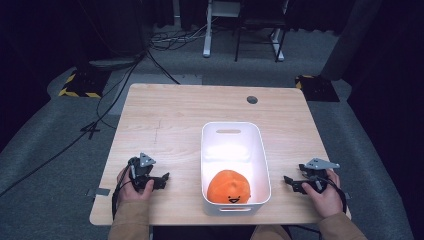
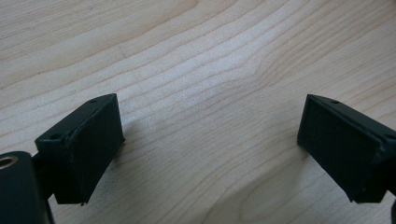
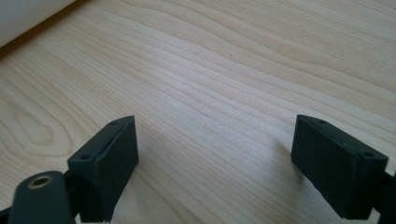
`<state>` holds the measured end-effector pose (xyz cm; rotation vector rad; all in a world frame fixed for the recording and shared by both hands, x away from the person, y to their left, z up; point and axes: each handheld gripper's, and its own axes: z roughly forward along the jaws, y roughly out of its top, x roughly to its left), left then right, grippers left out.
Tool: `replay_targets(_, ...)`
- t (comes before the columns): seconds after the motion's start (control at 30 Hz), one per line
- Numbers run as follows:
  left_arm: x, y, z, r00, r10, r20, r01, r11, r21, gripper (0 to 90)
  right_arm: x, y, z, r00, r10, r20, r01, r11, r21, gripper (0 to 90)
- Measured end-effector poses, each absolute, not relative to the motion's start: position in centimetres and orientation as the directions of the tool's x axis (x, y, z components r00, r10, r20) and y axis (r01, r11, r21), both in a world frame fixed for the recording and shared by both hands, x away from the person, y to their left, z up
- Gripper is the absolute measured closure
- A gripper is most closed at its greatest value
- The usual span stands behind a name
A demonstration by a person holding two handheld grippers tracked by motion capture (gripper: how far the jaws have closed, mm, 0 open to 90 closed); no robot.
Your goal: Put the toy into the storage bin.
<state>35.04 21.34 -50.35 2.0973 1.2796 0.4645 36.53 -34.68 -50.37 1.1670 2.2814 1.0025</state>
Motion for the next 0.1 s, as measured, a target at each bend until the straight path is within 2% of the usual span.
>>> replay_targets(0.1, 35.04, 21.35, -50.35, 0.467, 0.884, -0.025, 0.662, -0.331, 0.673, 7.2, 36.54, -34.71, -50.36, -0.579, 0.815, -0.015, 0.542, 0.399, 0.740, 14.5)
